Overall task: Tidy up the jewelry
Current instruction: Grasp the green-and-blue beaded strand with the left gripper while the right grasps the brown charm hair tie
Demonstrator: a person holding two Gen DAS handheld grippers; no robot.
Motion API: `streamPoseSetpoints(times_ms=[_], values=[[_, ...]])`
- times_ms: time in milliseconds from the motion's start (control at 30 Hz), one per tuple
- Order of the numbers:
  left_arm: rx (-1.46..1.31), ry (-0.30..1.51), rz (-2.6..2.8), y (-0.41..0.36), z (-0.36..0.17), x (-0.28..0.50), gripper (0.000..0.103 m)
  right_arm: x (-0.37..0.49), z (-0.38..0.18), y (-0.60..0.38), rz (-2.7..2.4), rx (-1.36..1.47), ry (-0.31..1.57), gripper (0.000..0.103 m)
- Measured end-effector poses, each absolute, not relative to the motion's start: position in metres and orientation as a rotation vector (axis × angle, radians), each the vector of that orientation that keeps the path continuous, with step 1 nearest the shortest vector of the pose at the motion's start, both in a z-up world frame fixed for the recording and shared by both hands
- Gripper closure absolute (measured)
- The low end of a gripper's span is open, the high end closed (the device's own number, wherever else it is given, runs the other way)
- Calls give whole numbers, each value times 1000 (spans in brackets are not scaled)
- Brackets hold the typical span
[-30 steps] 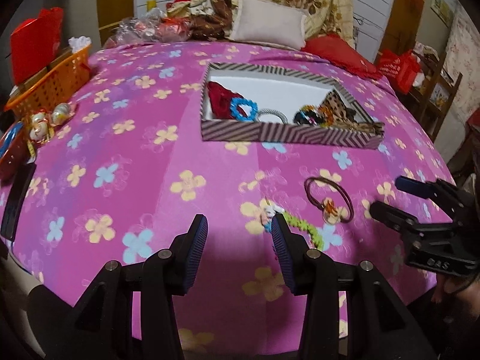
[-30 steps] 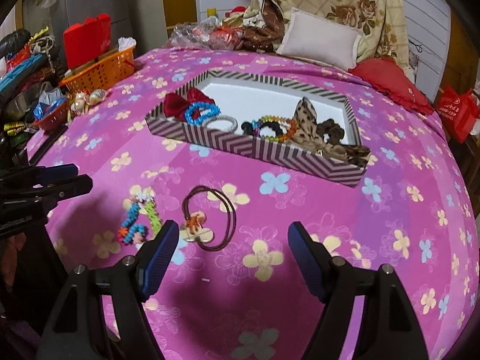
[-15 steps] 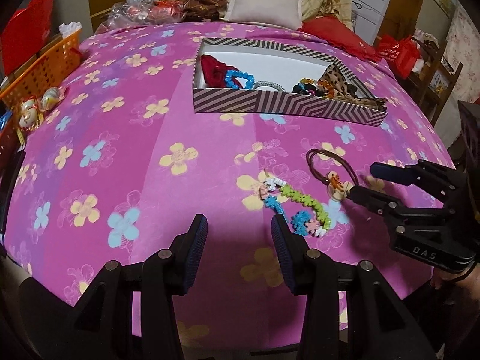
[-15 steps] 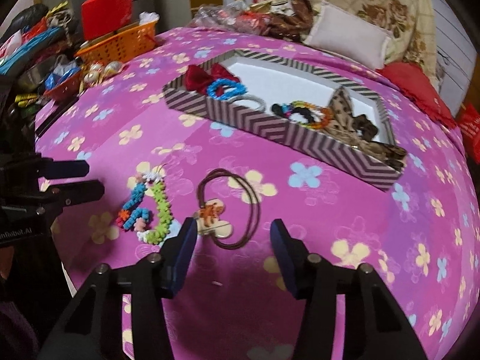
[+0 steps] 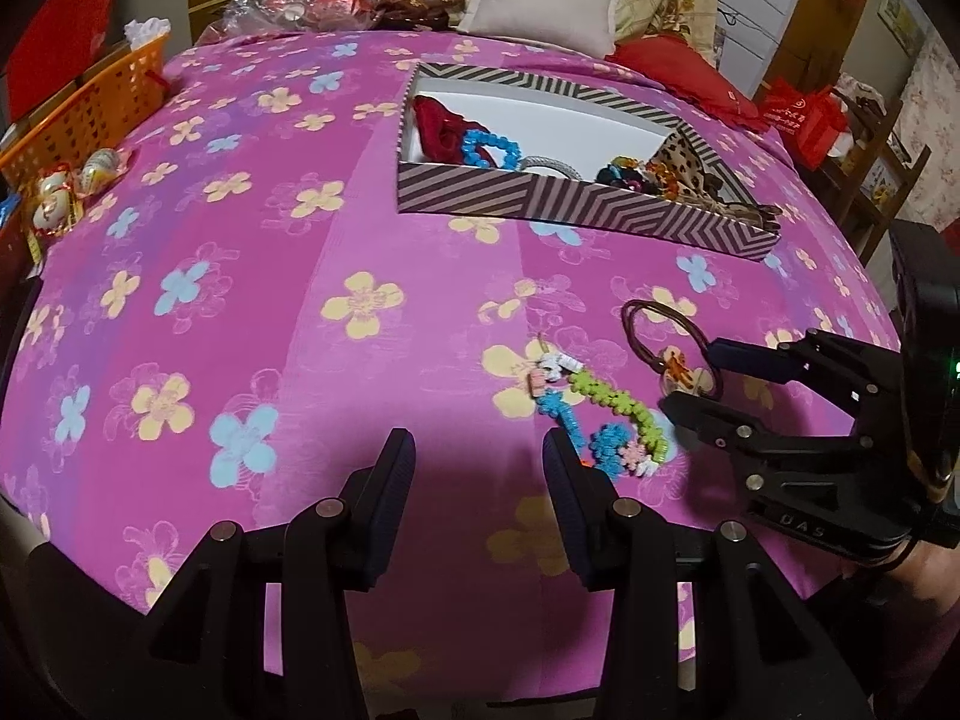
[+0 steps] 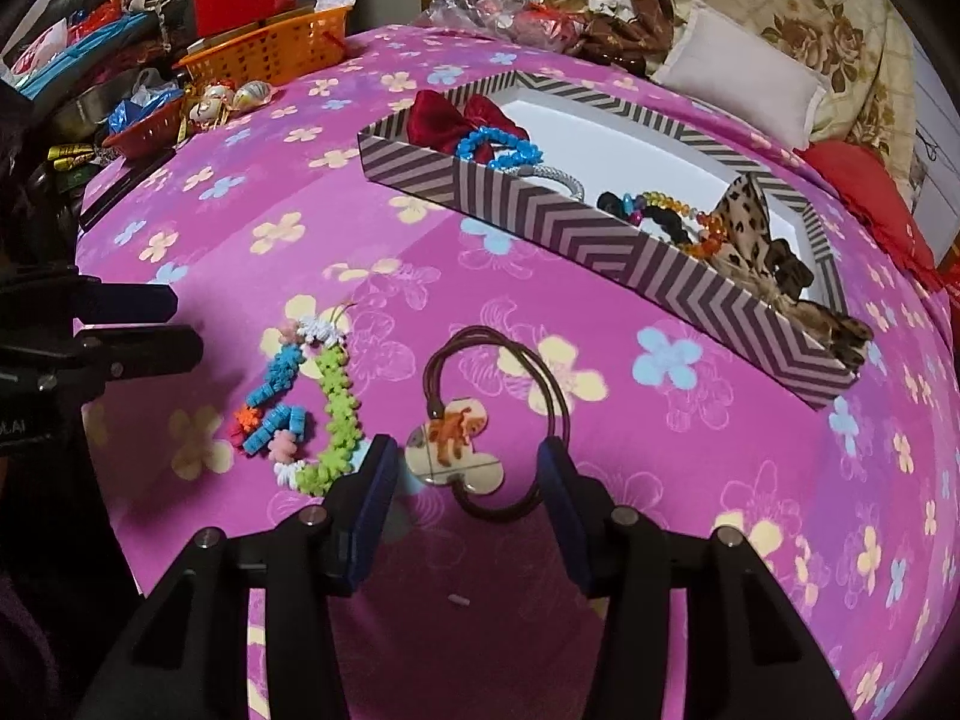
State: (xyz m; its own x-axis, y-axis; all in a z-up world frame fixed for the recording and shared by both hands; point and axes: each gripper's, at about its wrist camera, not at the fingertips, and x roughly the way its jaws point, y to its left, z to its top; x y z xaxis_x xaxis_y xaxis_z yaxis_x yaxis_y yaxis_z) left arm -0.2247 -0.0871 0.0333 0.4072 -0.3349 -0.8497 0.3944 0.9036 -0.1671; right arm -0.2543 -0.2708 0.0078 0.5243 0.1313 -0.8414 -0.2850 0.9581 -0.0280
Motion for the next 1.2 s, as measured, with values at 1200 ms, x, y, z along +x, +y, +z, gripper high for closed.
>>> streamPoseSetpoints(times_ms=[1200], values=[[103, 1019, -545, -120, 36, -219, 103, -275, 21, -290, 255, -116, 892, 70]])
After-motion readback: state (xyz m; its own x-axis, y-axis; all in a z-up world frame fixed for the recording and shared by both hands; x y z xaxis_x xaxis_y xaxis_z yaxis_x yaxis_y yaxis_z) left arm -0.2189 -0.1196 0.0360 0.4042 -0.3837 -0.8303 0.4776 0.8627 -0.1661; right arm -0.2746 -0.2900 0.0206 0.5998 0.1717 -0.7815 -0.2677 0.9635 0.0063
